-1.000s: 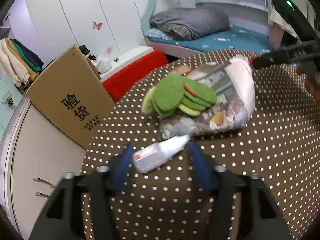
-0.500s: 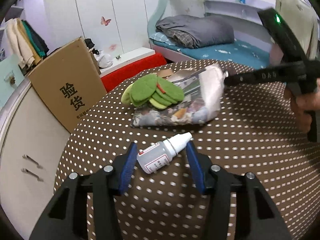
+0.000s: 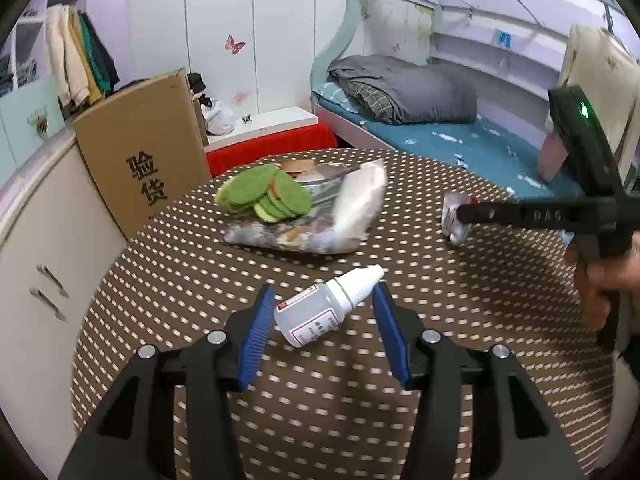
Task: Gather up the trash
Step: 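Grasp the white dropper bottle with the left tool while the right tool grasps the red-white wrapper, then carry the bottle and wrapper over the bin and open both tools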
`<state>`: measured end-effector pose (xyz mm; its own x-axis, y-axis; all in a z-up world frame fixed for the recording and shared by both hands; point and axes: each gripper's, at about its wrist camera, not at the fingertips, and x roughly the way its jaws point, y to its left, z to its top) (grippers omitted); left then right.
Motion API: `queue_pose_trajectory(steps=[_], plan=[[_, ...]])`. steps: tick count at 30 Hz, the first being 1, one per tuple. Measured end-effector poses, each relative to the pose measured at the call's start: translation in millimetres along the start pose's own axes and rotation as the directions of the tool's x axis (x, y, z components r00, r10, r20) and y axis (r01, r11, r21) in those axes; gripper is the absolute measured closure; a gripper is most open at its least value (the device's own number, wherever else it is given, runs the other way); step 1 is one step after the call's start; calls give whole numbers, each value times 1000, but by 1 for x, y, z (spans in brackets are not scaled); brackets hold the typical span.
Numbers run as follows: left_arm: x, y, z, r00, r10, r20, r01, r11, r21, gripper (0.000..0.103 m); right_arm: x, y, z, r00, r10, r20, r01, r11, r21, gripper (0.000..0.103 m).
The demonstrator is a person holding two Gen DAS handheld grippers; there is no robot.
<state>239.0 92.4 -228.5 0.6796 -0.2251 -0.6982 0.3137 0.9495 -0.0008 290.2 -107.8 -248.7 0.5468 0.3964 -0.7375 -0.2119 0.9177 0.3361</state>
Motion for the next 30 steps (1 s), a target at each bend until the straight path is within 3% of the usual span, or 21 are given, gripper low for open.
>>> queue_pose_trajectory(steps=[1,3,7,10,11,15,18,23,26,30], plan=[[-2,-4,-1,1000,1,0,-1,1000,-8,53,-1,0,-3,1000,-14,-10,14,1000,-2,72],[-5,-13,-4,1000,1,0,-1,1000,-25,53,-2,1,-6,999,-30,-12,30,1000,0,45],[-4,-23,-9,1000,-8,-11,7,998,-65,53,8,9,-8,999,-38,-18,38,999,-17,44],[-4,-27,-10,1000,-6,-14,5,996,-85,53,13,22,-10,994,-113,-10,112,991,-79,55],[-6,-25,-8,1000,-6,-10,5,996,-89,53,12,24,-12,995,-102,-18,100,991,-83,68],[-14,-32,-6,1000,-8,7,8,995,-95,53,1,28,-26,996,-86,-19,83,991,-108,69],[-16,-41,-5,1000,-17,7,18,996,-82,53,-8,23,-36,999,-28,-36,23,991,-133,54],[-16,-59,-6,999,-35,-1,34,997,-74,53,-22,18,-52,999,-1,-47,-7,984,-179,53],[-18,-69,-6,999,-41,0,40,997,-72,53,-26,14,-62,999,-31,-31,25,980,-197,72],[-22,-78,-4,999,-39,3,39,997,-74,53,-38,0,-67,1000,-5,-2,5,987,-158,75]])
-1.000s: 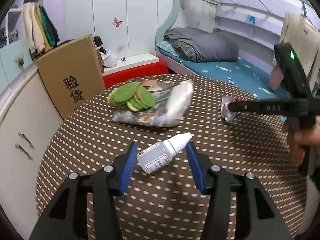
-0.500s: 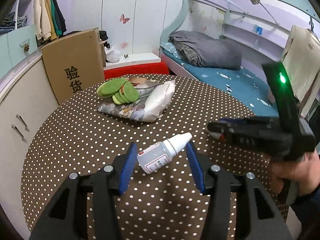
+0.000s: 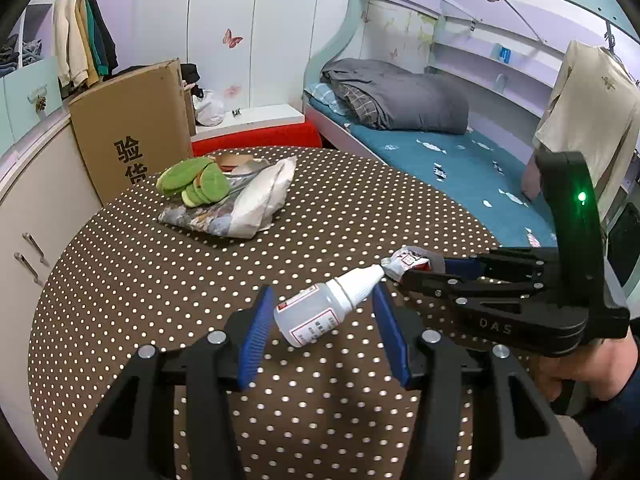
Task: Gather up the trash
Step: 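Carry the bottle and wrapper over the bin and open both tools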
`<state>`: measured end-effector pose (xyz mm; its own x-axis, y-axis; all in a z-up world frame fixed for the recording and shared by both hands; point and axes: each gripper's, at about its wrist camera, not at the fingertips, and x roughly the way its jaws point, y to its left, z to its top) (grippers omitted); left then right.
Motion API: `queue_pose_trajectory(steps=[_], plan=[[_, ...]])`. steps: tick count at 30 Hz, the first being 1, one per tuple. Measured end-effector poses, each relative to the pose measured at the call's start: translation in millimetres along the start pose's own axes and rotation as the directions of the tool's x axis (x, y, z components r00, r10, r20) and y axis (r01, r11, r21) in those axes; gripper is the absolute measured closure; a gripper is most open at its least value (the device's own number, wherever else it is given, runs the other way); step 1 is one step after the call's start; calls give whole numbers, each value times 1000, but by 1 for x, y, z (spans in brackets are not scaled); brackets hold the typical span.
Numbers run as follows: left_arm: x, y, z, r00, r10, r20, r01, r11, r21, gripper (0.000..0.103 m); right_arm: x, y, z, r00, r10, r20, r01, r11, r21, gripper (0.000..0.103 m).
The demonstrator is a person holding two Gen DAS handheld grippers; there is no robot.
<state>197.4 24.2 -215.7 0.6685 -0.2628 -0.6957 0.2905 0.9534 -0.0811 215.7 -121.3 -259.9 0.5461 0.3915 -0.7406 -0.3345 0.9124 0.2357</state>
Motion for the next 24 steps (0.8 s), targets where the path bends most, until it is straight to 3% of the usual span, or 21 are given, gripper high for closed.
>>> queue_pose_trajectory(steps=[6,9,18,24], plan=[[-4,-22,12,1000,-15,22,14,1000,13,53,-46,-28,-1,995,47,92,-55,995,80,75],[-2,-40,21,998,-56,32,55,998,13,53,-80,-48,2,987,37,156,-56,992,114,75],[12,-131,52,982,-185,48,180,980,85,53,-180,-134,-7,941,-152,303,62,956,287,75],[29,-199,61,956,-292,12,289,949,130,53,-202,-192,-45,922,-276,273,141,892,429,75]])
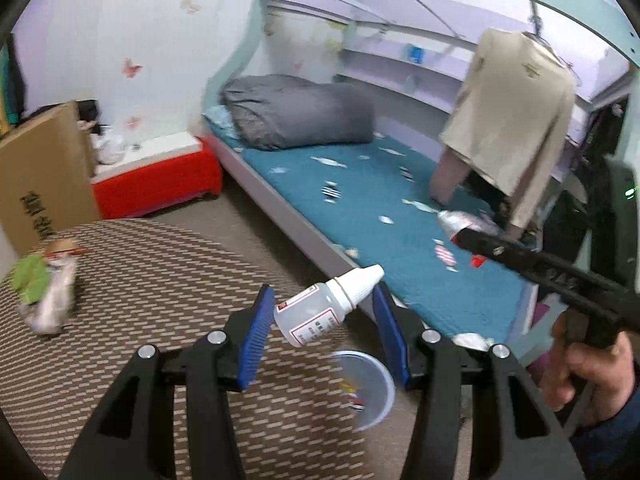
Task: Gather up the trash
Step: 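Carry the bottle and wrapper over the bin and open both tools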
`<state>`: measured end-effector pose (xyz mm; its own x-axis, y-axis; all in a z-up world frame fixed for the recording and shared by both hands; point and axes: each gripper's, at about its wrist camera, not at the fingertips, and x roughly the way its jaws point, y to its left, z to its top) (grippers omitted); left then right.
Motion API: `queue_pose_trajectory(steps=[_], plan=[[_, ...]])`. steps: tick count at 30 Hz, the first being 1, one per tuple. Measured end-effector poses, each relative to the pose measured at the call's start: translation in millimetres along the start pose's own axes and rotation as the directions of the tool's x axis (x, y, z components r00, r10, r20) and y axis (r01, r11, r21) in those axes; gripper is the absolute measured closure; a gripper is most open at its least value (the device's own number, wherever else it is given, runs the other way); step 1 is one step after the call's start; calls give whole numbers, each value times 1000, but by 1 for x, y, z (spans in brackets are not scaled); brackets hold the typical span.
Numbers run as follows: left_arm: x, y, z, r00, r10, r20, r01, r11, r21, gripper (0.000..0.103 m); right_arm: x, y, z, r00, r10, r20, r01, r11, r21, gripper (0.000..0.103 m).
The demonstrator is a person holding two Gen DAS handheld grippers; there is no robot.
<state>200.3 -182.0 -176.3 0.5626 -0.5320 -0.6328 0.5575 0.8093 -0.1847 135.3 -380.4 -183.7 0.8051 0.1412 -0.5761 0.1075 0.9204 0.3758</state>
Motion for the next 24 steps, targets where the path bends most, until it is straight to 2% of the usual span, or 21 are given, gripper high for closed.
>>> queue_pose_trajectory(steps=[4,8,13,22,24], plan=[[35,-35,-7,995,-67,-71,68,998,17,53,11,-43,-14,997,-56,-48,60,995,77,75],[67,-61,-17,986,-94,-138,97,995,15,53,27,-74,-33,992,-77,-101,92,984,151,75],[103,-79,-24,973,-86,-214,94,995,29,53,45,-98,-50,985,-76,-156,109,971,211,74],[150,-86,-33,944,-74,-322,91,995,40,52,67,-120,-65,977,-55,-207,116,949,292,72],[158,-90,-34,935,-74,-346,99,994,55,47,73,-126,-69,973,-41,-226,113,943,313,70]])
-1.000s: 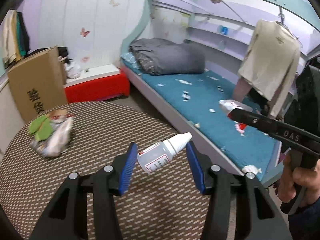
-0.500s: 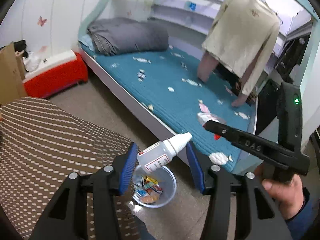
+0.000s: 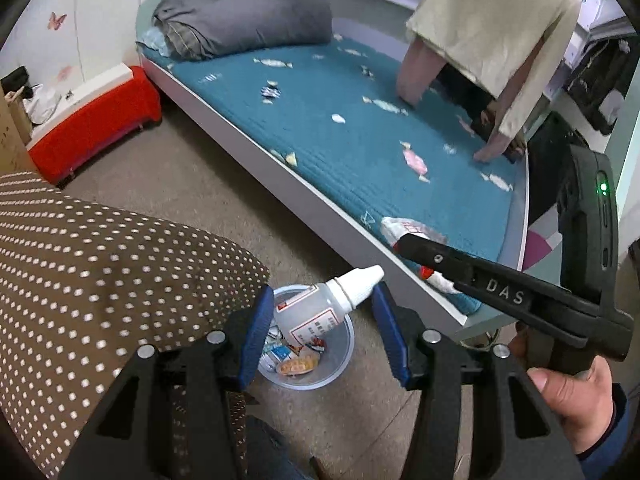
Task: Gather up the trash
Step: 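Carry the bottle and wrapper over the bin and open both tools, then move both open tools back over the last items on the table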
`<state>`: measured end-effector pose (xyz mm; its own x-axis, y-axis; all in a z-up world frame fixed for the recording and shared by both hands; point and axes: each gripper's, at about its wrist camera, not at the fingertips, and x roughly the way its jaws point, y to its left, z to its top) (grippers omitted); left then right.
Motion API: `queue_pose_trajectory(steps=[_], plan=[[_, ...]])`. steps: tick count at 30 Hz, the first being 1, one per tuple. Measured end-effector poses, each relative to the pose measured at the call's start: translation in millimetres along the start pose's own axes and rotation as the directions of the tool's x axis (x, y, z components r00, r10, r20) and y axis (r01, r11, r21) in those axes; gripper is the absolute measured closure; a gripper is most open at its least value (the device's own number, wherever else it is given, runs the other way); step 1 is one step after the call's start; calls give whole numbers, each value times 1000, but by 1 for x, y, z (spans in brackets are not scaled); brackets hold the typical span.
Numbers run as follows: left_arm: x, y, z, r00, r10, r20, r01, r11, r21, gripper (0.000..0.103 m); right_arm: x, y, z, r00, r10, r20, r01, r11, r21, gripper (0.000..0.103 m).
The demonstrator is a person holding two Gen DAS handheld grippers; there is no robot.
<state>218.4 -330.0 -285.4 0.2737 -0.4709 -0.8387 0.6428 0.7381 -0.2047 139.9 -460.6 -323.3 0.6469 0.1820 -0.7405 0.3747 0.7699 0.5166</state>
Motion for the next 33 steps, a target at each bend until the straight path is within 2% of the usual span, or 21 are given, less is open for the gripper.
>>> queue_pose_trajectory(steps=[1,2,3,5,7,12,16,23,29,33], plan=[[5,-3,0,1000,10,-19,-10,1000,16,28,2,-3,0,1000,4,-3,-4,1000,12,65],[9,-5,0,999,37,-28,-36,999,31,17,3,-7,-1,1000,5,1,-5,1000,28,45],[9,-5,-1,998,59,-25,-58,997,41,16,3,-12,-1,1000,0,10,0,999,48,28],[7,-5,-2,996,86,-16,-85,995,59,14,4,-19,-3,1000,-8,6,7,996,88,20],[4,-4,-3,996,94,-10,-93,994,57,13,6,-25,-4,1000,-26,-9,27,993,115,7],[-14,1,-4,993,107,39,-109,994,33,12,5,-28,-8,996,-84,-20,86,987,136,6],[-31,2,-6,988,135,79,-138,990,35,12,-2,-20,-8,996,-84,1,83,990,112,6],[-64,5,-9,980,142,141,-147,989,23,12,-28,10,0,995,-69,68,64,996,66,6],[-105,11,-12,960,164,227,-166,986,-11,12,-57,58,8,989,-42,141,46,999,-28,6],[-137,21,-16,939,181,294,-177,983,-41,12,-69,94,10,986,-8,165,24,995,-97,6]])
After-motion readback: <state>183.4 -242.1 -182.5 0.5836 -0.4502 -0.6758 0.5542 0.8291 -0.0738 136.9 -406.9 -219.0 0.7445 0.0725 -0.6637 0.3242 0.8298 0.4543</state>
